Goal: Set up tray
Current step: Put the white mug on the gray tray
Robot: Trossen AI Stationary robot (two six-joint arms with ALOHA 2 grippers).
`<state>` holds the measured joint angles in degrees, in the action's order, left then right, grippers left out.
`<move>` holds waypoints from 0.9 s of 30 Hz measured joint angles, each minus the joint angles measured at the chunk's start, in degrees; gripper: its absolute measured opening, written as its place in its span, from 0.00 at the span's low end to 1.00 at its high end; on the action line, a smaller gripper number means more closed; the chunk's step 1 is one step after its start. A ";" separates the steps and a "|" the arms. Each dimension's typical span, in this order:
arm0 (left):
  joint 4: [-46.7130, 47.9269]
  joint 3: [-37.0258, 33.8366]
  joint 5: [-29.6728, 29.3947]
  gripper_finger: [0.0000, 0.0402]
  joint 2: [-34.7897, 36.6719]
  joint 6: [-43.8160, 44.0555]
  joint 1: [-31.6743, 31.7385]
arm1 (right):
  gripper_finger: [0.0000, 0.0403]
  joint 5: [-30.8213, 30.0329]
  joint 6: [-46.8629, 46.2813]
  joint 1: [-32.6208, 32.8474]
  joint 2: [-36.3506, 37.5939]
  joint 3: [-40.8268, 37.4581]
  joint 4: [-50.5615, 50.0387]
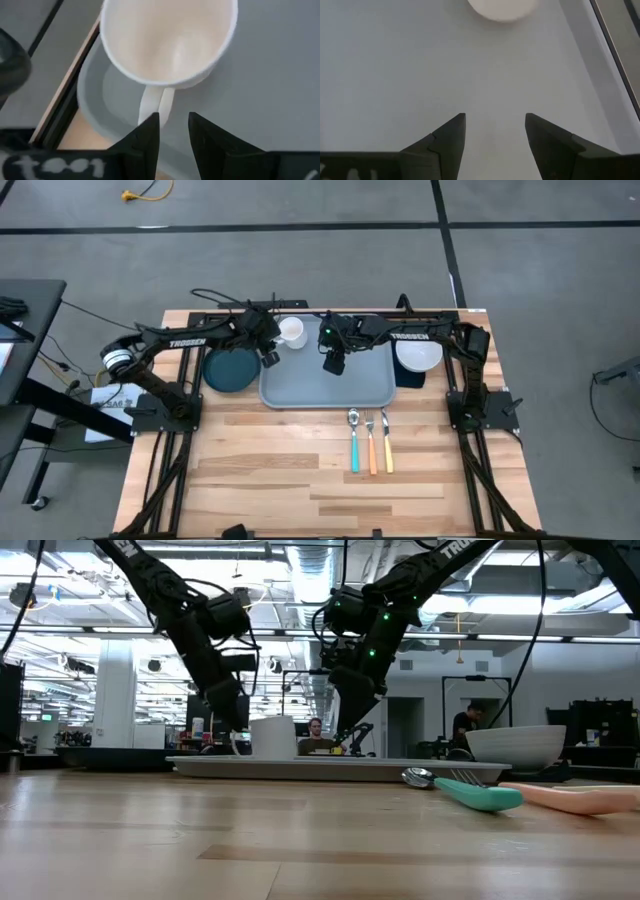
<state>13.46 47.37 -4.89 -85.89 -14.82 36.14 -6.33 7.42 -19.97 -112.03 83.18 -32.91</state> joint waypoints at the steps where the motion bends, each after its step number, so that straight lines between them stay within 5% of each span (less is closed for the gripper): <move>1: -0.16 0.00 0.04 0.23 -0.69 -0.11 0.01 | 0.50 0.02 0.00 0.02 0.00 -0.02 0.07; 14: -8.71 0.00 -9.34 0.23 -5.26 -0.55 0.30 | 0.50 0.24 -0.31 0.09 0.00 -0.02 -0.09; 27: -2.24 0.00 -1.76 0.23 -5.24 2.55 -1.31 | 0.50 0.24 -0.06 0.08 0.00 -0.02 -0.10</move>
<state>11.21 47.37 -6.65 -91.13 -12.27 34.83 -6.09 7.36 -19.89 -112.03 83.15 -33.01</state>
